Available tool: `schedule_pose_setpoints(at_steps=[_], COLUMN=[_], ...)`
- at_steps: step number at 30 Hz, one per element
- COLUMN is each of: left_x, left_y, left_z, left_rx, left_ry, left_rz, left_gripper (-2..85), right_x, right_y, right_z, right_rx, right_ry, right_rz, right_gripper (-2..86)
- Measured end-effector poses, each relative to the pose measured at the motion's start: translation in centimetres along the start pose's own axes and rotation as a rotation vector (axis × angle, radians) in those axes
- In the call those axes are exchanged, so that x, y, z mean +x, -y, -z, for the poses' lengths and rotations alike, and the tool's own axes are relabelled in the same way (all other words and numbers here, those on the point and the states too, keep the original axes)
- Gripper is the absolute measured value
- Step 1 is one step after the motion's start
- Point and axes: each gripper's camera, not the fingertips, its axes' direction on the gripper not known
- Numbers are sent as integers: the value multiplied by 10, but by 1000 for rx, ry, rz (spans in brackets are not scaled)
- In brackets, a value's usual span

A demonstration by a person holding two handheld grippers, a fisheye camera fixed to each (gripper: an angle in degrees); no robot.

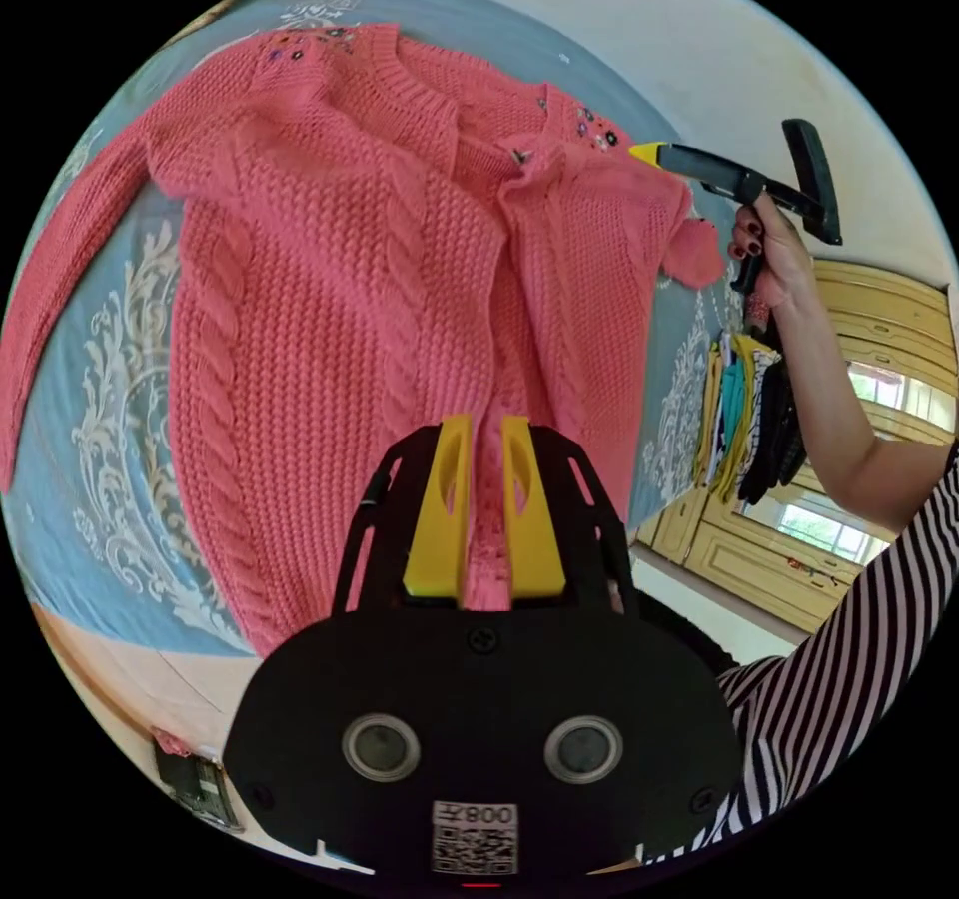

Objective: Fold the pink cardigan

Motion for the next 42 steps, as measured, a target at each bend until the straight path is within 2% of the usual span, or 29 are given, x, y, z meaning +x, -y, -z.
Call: schedule_pose_setpoints(at_steps=[4,8,12,18,21,25,29,35,42], left_x=[-27,-59,-87,-155,-192,-218,-230,-256,-274], left_y=[-41,-77,-102,-142,-162,-180,-201,-229,-266], left_z=[-13,-17,-15,6,0,-31,-46,-63,-73], left_rx=[-101,-121,-106,34,72,12,27,78,188], left_ry=[55,63,92,108,48,-23,-38,-131,-238], left_rz=[47,105,131,249,323,319,280,262,222], left_gripper=[41,48,58,83,94,96,78,45,33], right_x=[-22,-29,-32,-14,-1,8,6,-3,-5], right_y=[-37,-81,-119,-197,-234,-277,-311,-341,-356], right_z=[-52,-87,-95,-92,-98,-122,-155,-191,-214], right_rx=[-97,-143,-131,-87,-78,-117,-170,-145,-31], right_ry=[161,255,265,213,217,248,270,357,445], right_rz=[35,-19,-67,-278,-387,-478,-503,-499,-463], right_gripper=[16,12,16,55,73,80,88,85,49])
